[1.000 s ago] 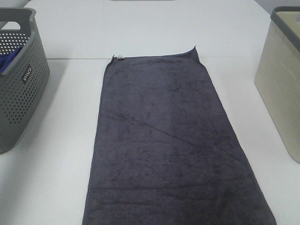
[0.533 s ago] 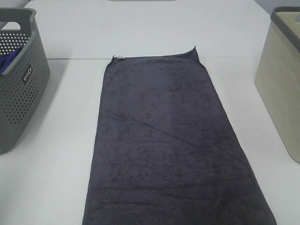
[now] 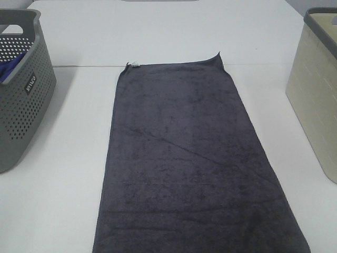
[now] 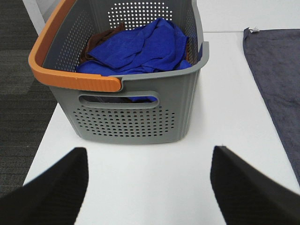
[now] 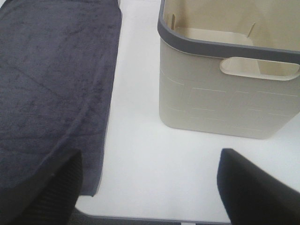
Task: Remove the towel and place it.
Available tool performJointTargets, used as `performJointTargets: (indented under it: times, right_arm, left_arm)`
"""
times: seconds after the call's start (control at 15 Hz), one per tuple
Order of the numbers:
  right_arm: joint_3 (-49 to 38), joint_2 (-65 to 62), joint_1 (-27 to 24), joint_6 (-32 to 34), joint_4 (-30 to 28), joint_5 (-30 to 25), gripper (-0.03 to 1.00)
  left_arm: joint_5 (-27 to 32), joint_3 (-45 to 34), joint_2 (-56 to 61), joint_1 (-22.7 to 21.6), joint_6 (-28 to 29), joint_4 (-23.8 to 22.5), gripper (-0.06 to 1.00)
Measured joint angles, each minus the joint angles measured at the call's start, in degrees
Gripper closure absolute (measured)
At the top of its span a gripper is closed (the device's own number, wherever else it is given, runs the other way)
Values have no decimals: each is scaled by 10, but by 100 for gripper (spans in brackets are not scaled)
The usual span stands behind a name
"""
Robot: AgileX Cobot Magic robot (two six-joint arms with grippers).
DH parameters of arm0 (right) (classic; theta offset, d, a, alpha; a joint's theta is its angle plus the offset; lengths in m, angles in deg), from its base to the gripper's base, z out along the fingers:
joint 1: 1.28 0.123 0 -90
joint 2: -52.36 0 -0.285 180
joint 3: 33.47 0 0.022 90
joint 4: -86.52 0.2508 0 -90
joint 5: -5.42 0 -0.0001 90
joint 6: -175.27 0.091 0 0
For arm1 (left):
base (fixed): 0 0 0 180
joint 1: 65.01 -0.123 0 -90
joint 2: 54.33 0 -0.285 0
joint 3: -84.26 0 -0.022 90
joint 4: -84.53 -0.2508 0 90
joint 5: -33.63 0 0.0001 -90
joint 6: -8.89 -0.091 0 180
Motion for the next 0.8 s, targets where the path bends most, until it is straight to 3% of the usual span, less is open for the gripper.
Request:
performJointTargets:
  times: [0.4, 0.8]
  right_arm:
    - [-46, -2, 0, -15, 1, 64, 19]
    - [-51, -2, 0, -15, 2, 70, 20]
  left_arm:
    - [16, -41, 63, 0, -26, 9, 26]
    - [16, -41, 63, 0, -35, 33, 26]
